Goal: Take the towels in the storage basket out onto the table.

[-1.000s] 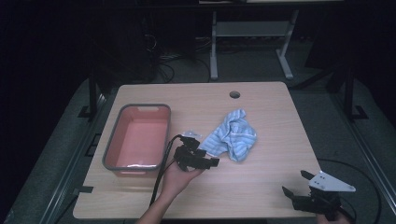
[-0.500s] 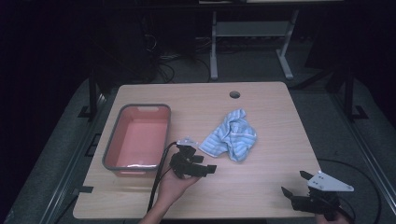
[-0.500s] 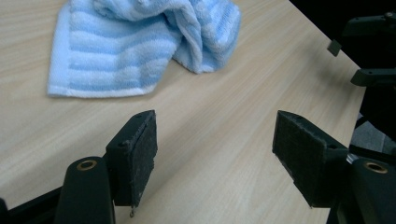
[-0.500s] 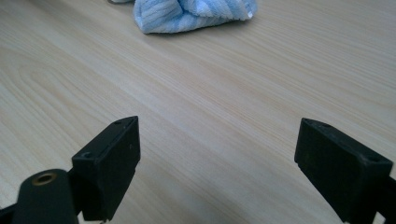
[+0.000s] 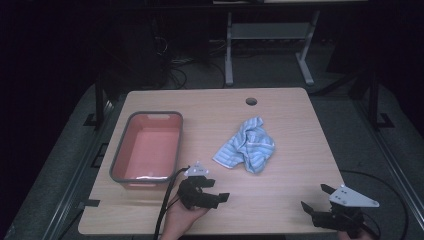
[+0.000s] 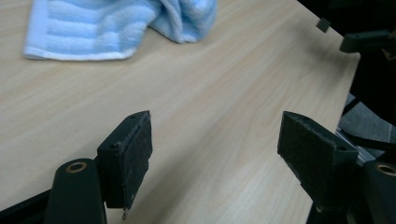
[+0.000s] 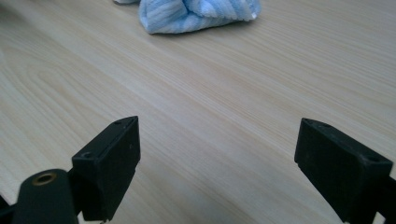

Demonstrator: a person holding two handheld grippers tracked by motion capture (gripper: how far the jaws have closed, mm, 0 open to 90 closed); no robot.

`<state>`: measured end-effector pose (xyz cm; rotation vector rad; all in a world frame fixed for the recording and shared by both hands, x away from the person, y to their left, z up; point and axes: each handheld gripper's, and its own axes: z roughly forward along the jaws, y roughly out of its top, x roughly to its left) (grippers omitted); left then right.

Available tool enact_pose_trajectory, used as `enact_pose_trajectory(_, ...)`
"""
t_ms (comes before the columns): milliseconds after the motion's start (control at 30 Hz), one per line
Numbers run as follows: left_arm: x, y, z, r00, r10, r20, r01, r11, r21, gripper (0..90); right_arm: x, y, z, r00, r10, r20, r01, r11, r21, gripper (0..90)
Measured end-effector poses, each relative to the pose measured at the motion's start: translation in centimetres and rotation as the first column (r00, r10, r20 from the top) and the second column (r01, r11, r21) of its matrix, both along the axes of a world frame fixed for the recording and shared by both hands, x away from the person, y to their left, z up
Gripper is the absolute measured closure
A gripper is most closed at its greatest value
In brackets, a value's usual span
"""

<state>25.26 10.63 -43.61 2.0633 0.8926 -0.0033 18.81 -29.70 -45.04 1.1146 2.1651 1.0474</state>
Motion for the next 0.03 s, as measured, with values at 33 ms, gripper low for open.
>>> enact_pose_trajectory(33, 0.0, 0.0, 0.0, 1.0, 0.0, 0.0, 0.0, 1.0, 0.0, 25.9, 0.05, 0.04, 0.0, 1.0, 0.008, 0.002, -0.008, 1.0, -0.001, 13.7)
